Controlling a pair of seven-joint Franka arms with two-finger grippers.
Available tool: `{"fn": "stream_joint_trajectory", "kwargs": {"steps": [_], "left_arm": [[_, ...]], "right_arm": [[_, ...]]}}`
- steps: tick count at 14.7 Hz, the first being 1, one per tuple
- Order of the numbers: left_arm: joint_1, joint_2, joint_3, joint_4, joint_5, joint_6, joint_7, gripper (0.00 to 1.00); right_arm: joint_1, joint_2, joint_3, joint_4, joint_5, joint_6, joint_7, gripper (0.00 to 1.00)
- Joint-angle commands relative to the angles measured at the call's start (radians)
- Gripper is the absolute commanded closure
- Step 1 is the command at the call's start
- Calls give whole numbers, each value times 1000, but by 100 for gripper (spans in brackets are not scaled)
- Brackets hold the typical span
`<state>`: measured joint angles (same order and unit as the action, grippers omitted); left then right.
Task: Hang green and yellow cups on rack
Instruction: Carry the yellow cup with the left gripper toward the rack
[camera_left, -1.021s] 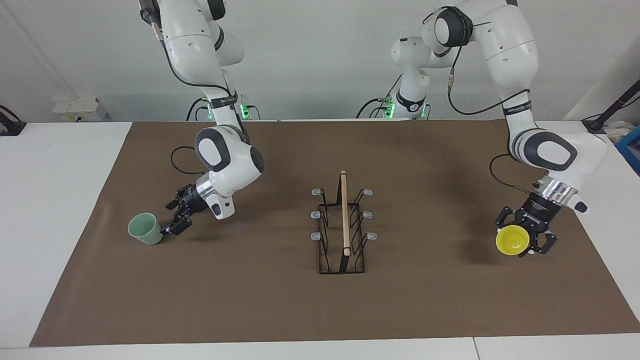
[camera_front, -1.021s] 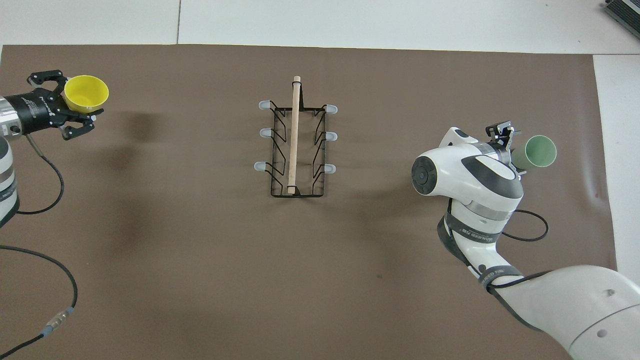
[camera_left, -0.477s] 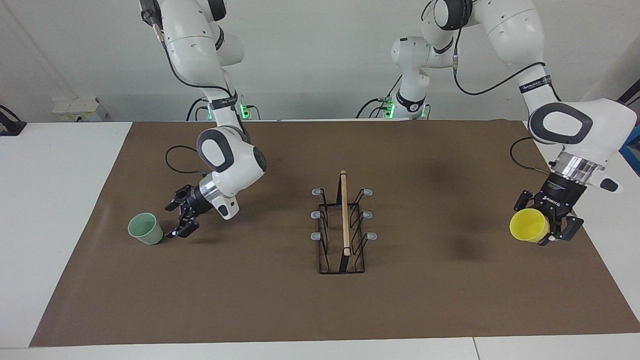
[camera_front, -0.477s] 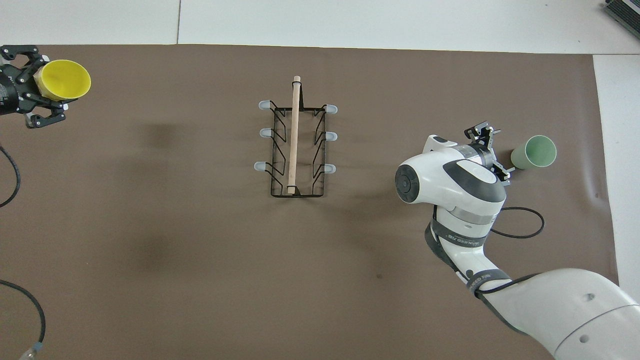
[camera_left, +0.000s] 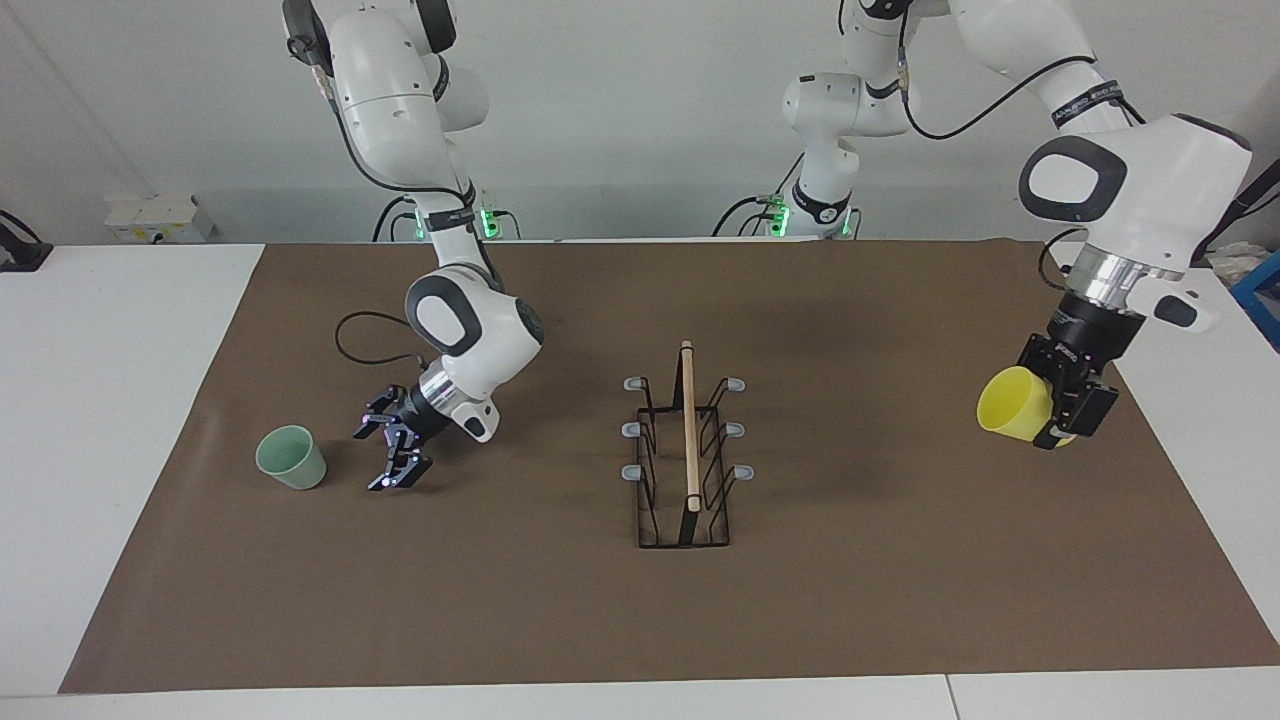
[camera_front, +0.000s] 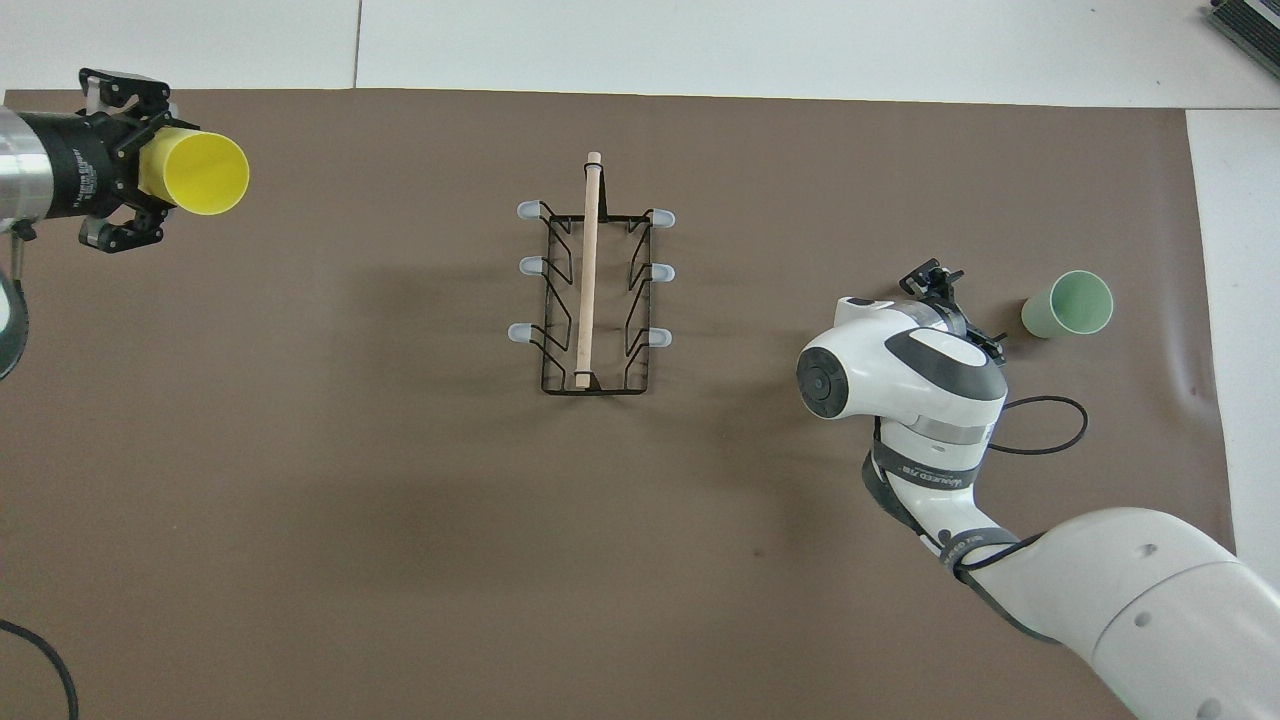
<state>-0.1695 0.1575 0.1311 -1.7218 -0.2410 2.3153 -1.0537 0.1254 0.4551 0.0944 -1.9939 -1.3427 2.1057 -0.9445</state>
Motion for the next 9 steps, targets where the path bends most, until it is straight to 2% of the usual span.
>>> {"fn": "stream_joint_trajectory", "kwargs": {"steps": [1, 5, 9], "left_arm": [[-5, -58, -89, -68, 168, -8, -15, 100], [-5, -91, -215, -131, 388, -4, -34, 100], [-5, -145, -336, -237, 619, 12, -152, 100]], "right_arm": [[-36, 3, 5, -23, -73, 36, -25, 0], [-43, -3, 5, -37, -165, -12, -22, 0], [-50, -6, 2, -37, -217, -33, 7, 0]]}}
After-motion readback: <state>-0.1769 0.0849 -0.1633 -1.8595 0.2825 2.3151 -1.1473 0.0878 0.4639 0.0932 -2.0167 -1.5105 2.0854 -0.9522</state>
